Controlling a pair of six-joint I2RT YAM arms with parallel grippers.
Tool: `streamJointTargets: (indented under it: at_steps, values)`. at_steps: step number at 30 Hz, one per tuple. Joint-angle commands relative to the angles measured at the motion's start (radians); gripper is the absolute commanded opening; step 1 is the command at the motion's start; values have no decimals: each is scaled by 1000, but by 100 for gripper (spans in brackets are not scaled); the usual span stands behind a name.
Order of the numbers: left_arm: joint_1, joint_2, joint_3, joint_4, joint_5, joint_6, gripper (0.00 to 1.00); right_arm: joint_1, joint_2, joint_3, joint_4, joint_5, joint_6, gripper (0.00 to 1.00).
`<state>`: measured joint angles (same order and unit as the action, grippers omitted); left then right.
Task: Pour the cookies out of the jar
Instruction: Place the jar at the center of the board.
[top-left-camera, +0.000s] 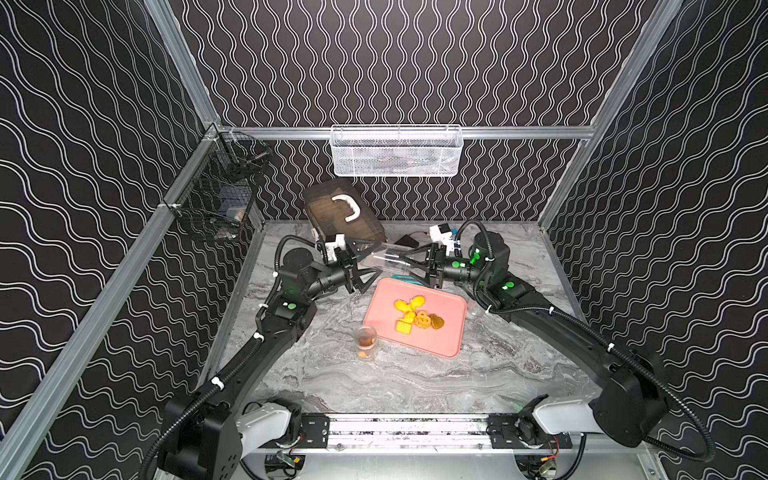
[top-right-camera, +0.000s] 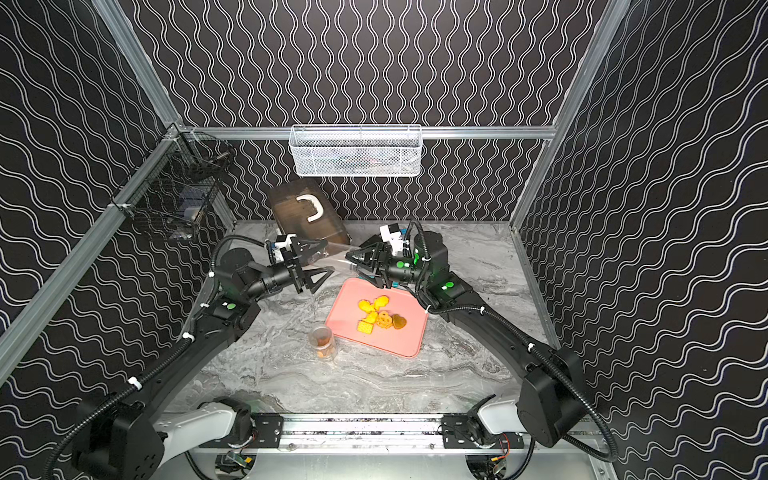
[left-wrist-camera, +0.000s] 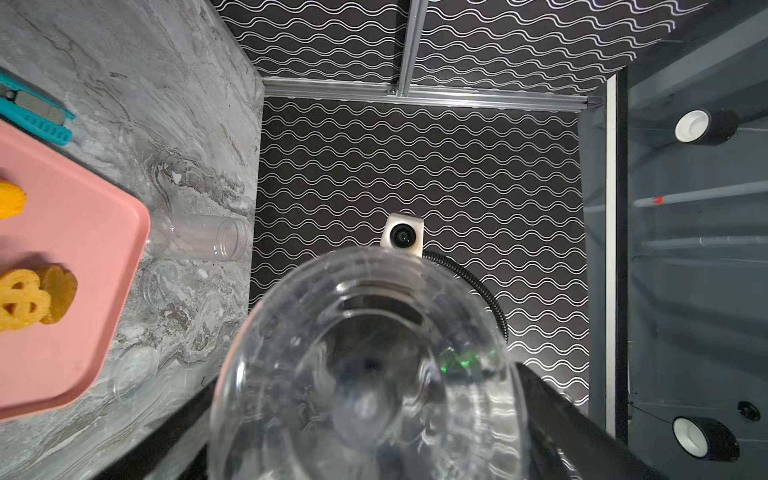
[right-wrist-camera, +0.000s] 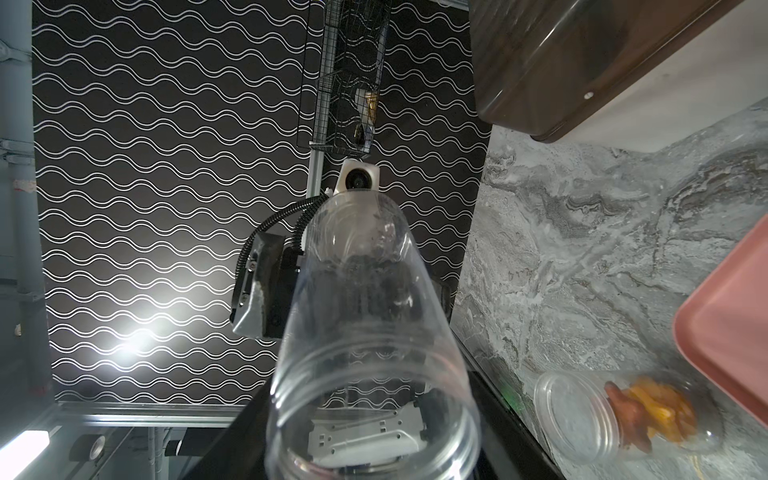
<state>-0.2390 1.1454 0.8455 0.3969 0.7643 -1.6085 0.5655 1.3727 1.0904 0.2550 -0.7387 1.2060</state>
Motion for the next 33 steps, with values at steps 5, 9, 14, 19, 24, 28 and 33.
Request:
streamJointTargets:
  at_steps: [5, 9, 14, 19, 24, 28, 33]
  values:
    - [15, -35, 77, -247, 78, 201, 99, -61, -69, 35, -146, -14, -81, 63]
    - [41, -60, 159, -476, 107, 374, 99, -136, -118, 108, -378, -38, -191, 63]
    - [55, -70, 276, -779, 95, 613, 99, -216, -153, 250, -815, -39, -437, 63]
    - [55, -69, 328, -917, 62, 741, 99, -238, -155, 392, -1172, 41, -637, 63]
    - [55, -65, 344, -989, 50, 813, 99, -231, -146, 492, -1391, 115, -715, 63]
    - [53, -66, 337, -1018, 53, 852, 99, -221, -134, 541, -1512, 188, -749, 63]
    - [48, -59, 367, -1099, 29, 933, 99, -216, -132, 573, -1640, 268, -775, 62]
